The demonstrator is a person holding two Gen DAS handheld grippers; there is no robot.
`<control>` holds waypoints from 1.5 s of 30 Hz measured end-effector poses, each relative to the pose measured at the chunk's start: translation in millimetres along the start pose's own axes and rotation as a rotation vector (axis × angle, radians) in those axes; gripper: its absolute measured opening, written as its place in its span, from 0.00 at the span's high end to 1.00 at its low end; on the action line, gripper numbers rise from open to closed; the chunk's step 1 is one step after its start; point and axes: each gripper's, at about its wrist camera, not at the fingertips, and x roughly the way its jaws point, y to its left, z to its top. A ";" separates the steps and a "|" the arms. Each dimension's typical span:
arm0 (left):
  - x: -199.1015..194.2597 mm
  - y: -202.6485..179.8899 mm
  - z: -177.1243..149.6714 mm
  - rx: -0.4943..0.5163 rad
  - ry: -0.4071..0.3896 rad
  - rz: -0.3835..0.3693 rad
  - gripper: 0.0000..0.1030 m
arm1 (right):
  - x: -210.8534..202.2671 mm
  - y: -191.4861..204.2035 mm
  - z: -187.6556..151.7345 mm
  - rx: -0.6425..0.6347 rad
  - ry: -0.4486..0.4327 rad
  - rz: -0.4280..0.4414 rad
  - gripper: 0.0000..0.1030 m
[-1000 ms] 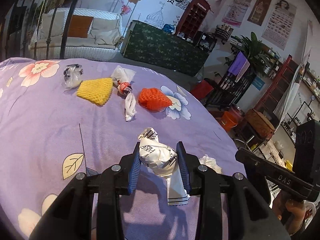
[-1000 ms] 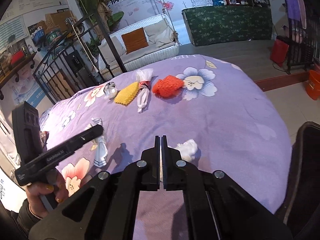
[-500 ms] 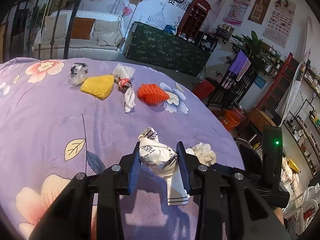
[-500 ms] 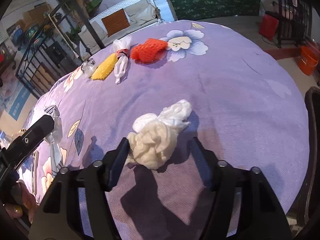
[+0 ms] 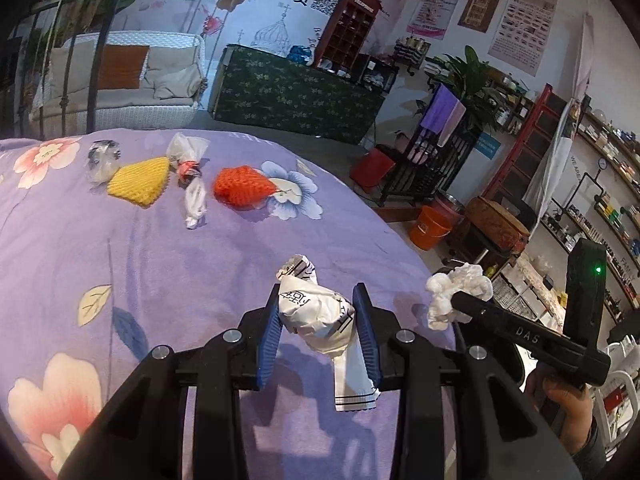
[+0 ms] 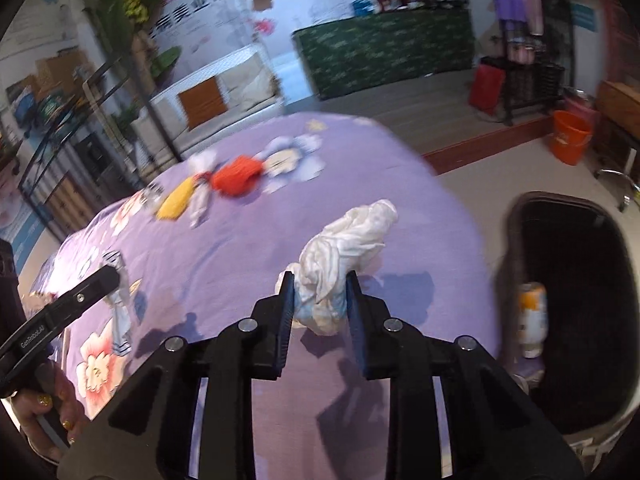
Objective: Collect trash
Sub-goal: 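Carry the wrapper and tissues over the black bin and open both tools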
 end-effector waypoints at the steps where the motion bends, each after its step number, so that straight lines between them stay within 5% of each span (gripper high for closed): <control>1: 2.6 -8.6 0.3 0.015 0.003 -0.019 0.67 | -7.5 -11.6 0.9 0.015 -0.012 -0.027 0.75; 10: 28.9 -90.3 2.9 0.200 0.010 -0.163 0.67 | -47.5 -113.4 -12.7 0.104 -0.031 -0.351 0.73; 12: 36.0 -103.9 1.8 0.230 0.016 -0.188 0.67 | -42.0 -131.3 -19.3 0.141 -0.004 -0.393 0.62; 15: 50.2 -124.7 -1.5 0.276 0.038 -0.222 0.67 | -33.2 -144.5 -27.2 0.174 0.027 -0.421 0.31; 16: 53.9 -129.8 -2.7 0.287 0.045 -0.228 0.67 | -29.6 -147.2 -28.8 0.176 0.029 -0.438 0.29; 21: 75.3 -156.4 -7.7 0.336 0.095 -0.266 0.67 | -38.2 -158.4 -30.5 0.229 -0.001 -0.421 0.29; 32: 130.6 -238.0 -26.8 0.439 0.241 -0.411 0.67 | -112.5 -191.3 -20.3 0.348 -0.224 -0.507 0.26; 39: 160.2 -264.2 -45.6 0.511 0.322 -0.400 0.66 | -139.4 -224.0 -29.1 0.444 -0.247 -0.553 0.25; 42: 167.1 -270.6 -53.3 0.557 0.349 -0.399 0.48 | -144.3 -231.8 -34.3 0.472 -0.247 -0.555 0.25; 44: 167.5 -273.8 -55.0 0.586 0.332 -0.357 0.11 | -144.1 -234.1 -35.5 0.479 -0.246 -0.559 0.25; 45: 164.7 -272.8 -55.6 0.590 0.315 -0.354 0.09 | -144.5 -235.2 -35.7 0.482 -0.248 -0.560 0.25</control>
